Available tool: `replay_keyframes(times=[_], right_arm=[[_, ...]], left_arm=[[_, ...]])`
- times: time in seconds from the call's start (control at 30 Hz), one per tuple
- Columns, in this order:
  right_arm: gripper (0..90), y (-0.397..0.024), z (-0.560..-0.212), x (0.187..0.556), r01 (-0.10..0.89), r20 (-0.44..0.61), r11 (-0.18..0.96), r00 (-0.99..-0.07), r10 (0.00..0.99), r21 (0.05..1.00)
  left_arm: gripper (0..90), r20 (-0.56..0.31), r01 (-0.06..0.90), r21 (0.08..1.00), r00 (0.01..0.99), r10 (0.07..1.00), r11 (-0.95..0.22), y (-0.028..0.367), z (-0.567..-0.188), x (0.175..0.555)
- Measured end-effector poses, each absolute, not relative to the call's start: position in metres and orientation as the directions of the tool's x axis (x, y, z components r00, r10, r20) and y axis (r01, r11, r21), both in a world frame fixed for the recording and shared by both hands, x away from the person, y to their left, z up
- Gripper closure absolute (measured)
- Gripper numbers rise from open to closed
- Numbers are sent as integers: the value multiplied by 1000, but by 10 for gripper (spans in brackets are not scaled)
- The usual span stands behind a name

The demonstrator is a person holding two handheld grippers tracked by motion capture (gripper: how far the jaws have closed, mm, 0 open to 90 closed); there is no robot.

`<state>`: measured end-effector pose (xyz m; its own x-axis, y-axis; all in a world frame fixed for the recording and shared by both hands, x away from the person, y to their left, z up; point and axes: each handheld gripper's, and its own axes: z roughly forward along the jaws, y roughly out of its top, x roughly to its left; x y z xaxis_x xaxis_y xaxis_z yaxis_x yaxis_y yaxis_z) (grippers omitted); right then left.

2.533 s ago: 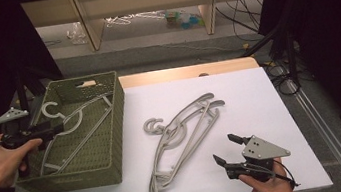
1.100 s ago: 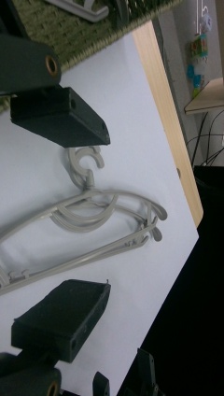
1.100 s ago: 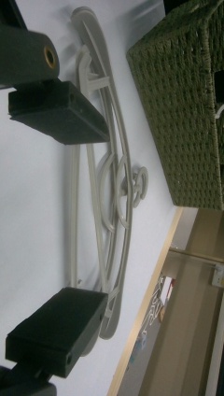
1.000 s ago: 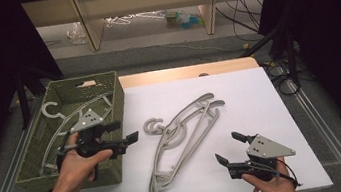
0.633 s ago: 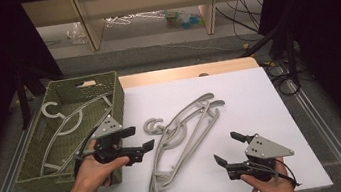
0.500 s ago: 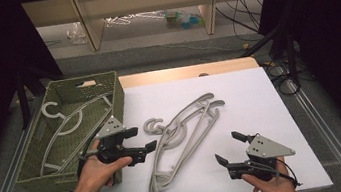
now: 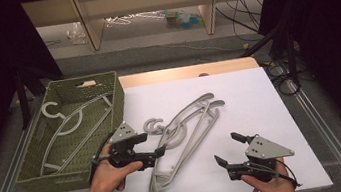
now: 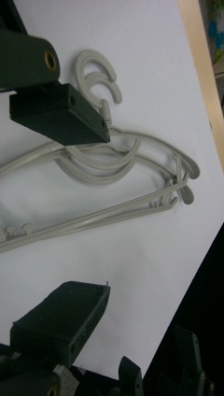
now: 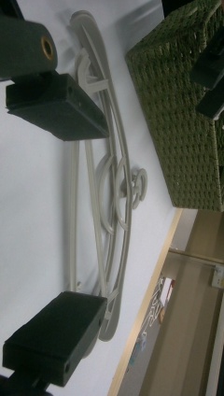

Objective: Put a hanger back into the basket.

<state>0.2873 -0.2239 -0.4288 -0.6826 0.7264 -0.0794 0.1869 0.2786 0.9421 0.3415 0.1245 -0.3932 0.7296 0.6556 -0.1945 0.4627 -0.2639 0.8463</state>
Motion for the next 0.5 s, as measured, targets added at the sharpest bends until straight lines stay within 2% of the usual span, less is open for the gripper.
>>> replay_keyframes(times=[0.23, 0.37, 0.5], right_arm=[[169, -224, -428, 287, 194, -85, 294, -687, 722, 936], [171, -222, -429, 291, 176, -91, 287, -688, 720, 942], [175, -220, -428, 292, 175, -90, 289, -696, 712, 941]], left_arm=[[257, -198, 508, 804, 720, 665, -310, 114, -403, 354], [319, -116, 530, 749, 696, 708, -398, 111, -410, 376], [357, -115, 564, 714, 679, 725, -415, 106, -418, 386]])
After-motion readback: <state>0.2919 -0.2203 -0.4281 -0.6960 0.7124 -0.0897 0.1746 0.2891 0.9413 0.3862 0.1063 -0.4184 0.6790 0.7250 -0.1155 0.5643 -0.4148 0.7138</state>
